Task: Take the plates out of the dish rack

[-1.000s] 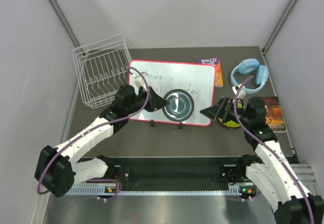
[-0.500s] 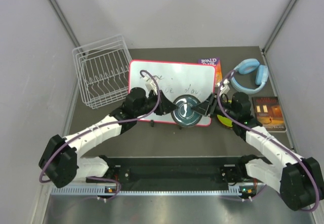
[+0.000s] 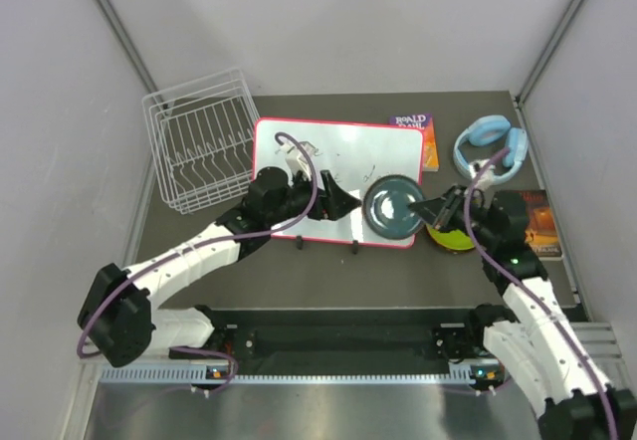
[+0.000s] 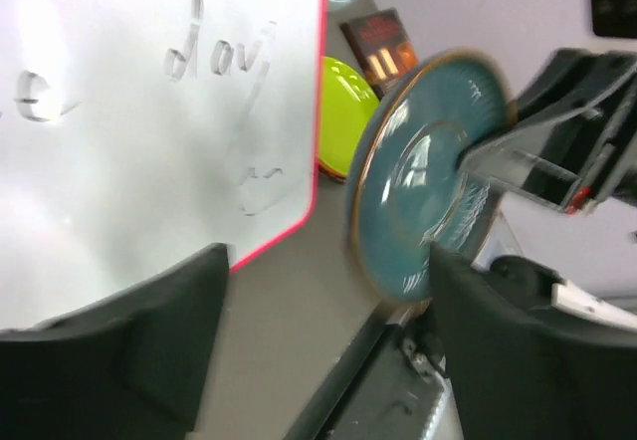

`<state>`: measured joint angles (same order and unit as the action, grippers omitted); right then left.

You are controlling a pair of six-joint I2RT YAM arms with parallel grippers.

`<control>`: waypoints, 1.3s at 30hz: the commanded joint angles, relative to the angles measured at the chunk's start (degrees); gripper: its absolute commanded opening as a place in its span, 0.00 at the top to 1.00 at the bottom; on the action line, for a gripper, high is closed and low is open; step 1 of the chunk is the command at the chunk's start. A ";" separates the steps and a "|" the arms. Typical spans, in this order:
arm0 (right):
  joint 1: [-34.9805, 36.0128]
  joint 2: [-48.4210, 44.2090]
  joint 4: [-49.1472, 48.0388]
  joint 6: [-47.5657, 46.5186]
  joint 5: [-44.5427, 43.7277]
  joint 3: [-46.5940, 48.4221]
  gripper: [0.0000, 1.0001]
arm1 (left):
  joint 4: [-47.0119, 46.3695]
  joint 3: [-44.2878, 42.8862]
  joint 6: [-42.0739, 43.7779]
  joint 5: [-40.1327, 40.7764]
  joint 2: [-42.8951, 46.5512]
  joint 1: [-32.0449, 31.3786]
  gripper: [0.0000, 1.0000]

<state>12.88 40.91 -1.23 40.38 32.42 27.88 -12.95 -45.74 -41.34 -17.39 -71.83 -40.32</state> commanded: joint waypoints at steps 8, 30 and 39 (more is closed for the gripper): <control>-38.62 -3.38 22.68 -13.57 -1.57 7.99 1.00 | 17.16 -1.99 17.33 30.70 13.73 0.24 0.01; -42.50 23.08 8.61 -12.25 -2.80 6.14 1.00 | 19.81 3.64 21.13 49.03 20.86 0.41 0.01; -41.45 23.34 11.87 -15.24 -2.90 2.89 1.00 | 19.28 4.60 19.90 47.89 18.92 0.41 0.01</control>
<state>-29.04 65.21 12.47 26.83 27.24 31.70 8.16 -41.85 -20.99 30.50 -52.69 -40.12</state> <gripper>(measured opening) 0.129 0.990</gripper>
